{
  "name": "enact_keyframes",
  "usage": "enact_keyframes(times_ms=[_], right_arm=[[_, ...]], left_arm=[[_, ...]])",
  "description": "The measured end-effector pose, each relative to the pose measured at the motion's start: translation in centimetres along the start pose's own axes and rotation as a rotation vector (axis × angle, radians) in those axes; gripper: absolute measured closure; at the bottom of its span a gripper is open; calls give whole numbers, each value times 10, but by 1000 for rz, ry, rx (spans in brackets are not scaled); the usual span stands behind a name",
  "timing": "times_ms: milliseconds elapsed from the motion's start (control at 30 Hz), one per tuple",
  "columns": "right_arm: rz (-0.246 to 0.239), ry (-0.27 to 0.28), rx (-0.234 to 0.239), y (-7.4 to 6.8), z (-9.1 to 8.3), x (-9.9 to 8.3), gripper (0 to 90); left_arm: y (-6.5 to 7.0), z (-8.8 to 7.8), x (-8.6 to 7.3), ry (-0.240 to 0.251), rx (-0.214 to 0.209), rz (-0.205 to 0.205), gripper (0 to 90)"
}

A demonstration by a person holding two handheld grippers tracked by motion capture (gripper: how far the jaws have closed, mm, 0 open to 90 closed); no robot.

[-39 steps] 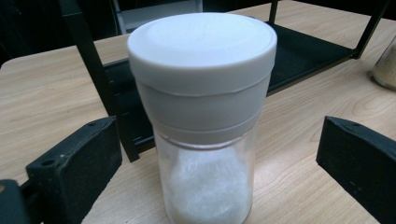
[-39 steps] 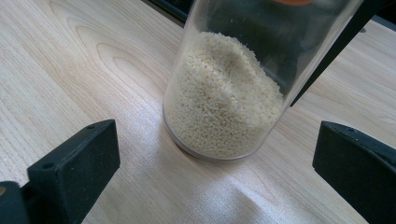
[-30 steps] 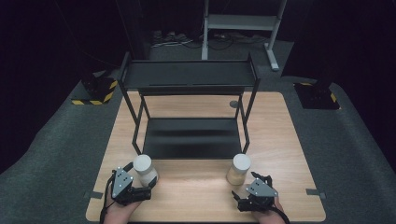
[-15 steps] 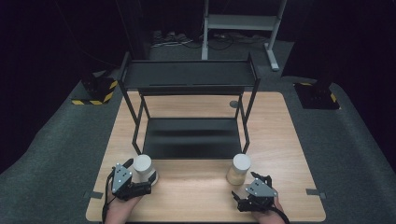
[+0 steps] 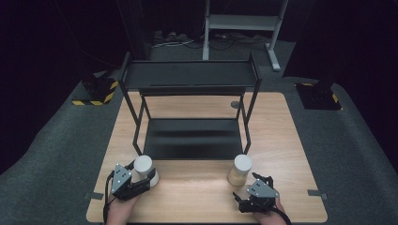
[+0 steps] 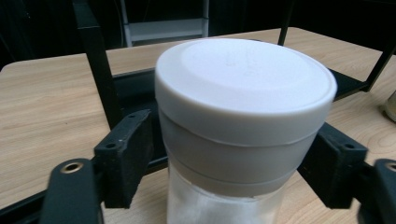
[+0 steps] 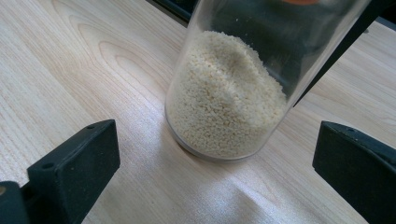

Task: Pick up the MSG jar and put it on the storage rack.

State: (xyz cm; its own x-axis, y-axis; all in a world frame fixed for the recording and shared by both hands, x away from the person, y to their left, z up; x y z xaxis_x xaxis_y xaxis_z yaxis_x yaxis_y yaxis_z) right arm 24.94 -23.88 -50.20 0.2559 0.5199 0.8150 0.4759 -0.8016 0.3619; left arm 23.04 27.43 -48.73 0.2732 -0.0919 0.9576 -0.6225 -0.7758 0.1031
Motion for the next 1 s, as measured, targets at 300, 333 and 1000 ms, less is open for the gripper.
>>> enact_keyframes(times_ms=[300,333,1000], right_arm=[[5,1,2,0,0,0,0],[7,1,3,1,0,0,0],[9,3,2,1,0,-1,0]], left_arm=[[1,-1,-2,3,-16,17,344],[1,-1,-1,3,-15,17,345],[9,-9,15,-4,-23,24,346]])
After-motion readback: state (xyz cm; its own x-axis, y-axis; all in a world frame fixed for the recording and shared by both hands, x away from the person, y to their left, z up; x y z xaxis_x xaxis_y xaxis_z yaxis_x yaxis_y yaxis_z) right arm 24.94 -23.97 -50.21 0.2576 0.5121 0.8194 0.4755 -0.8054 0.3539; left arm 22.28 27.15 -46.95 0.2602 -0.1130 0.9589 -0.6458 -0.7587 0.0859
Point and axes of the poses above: each handheld gripper's, and its own axes: z roughly forward along the jaws, x roughly out of its top, y roughly to its right, the point moved 7 cm from there along z, roughly forward along the jaws, and after that the axes turned 14 degrees about -x, right-handed, at the moved point
